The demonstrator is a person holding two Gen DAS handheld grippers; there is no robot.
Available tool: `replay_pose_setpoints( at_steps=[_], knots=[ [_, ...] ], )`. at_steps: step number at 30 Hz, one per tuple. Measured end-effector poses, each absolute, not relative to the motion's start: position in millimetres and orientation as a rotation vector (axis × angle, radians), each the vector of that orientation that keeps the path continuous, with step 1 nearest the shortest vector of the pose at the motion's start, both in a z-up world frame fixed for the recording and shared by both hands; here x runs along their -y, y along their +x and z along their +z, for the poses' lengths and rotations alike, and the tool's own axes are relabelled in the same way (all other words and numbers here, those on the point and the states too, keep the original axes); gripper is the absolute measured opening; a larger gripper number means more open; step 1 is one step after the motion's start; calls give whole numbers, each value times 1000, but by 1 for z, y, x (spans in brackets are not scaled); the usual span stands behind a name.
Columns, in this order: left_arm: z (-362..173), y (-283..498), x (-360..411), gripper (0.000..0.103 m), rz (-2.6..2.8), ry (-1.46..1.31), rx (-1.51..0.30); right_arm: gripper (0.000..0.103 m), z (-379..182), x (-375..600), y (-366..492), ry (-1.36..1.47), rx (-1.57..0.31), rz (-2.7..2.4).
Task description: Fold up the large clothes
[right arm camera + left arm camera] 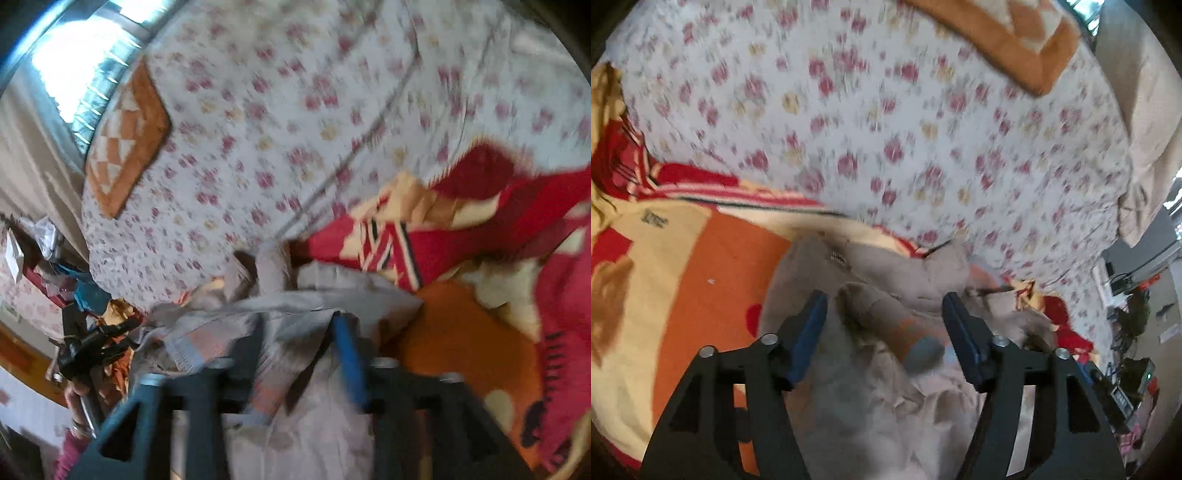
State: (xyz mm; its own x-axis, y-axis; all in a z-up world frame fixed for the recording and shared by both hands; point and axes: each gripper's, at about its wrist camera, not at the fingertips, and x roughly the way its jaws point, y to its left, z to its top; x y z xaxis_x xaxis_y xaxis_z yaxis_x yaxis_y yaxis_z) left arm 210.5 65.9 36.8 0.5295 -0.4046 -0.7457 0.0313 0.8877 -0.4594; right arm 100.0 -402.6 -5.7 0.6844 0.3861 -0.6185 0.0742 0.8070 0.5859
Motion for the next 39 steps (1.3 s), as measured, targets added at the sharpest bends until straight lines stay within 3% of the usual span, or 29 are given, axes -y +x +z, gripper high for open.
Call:
replay_pose_setpoints(
  at_steps=[3, 7, 12, 17, 19, 21, 22, 28, 29, 30, 32, 33, 34, 35, 39],
  knots=[
    [51, 188, -66, 67, -290, -351, -962, 49, 14, 386, 83, 577, -794, 280],
    [32, 170, -56, 68, -281, -262, -1022, 49, 0, 338, 84, 477, -926, 385],
    [-17, 173, -43, 68, -182, -145, -1128, 49, -37, 299, 145, 365, -993, 306],
    [-20, 172, -55, 68, -187, -201, -1145, 49, -45, 306, 188, 409, -1048, 188],
    [-15, 168, -58, 68, -190, -188, -1128, 52, -24, 301, 175, 389, -987, 230],
    [-11, 163, -63, 68, -200, -200, -1121, 69, -5, 288, 167, 317, -949, 252],
    [-10, 161, -65, 68, -210, -217, -1124, 73, 1, 282, 166, 294, -936, 263],
    [-15, 145, -66, 70, -255, -226, -1162, 77, -13, 224, 201, 147, -1026, 337],
    [-20, 144, -65, 70, -258, -211, -1182, 75, -31, 212, 211, 105, -1095, 335],
    [-23, 143, -64, 70, -263, -200, -1195, 57, -45, 206, 217, 83, -1141, 336],
    [-30, 142, -62, 67, -284, -169, -1188, 32, -62, 200, 220, 38, -1152, 313],
    [-30, 143, -61, 47, -293, -150, -1175, 19, -60, 201, 220, 35, -1130, 319],
    [-28, 147, -59, 25, -309, -123, -1161, 14, -56, 202, 220, 42, -1111, 325],
    [-26, 152, -57, 18, -315, -106, -1153, 11, -51, 204, 222, 59, -1090, 327],
    [-9, 181, -62, 11, -285, -119, -1078, 9, -27, 213, 239, 126, -980, 289]
  ],
)
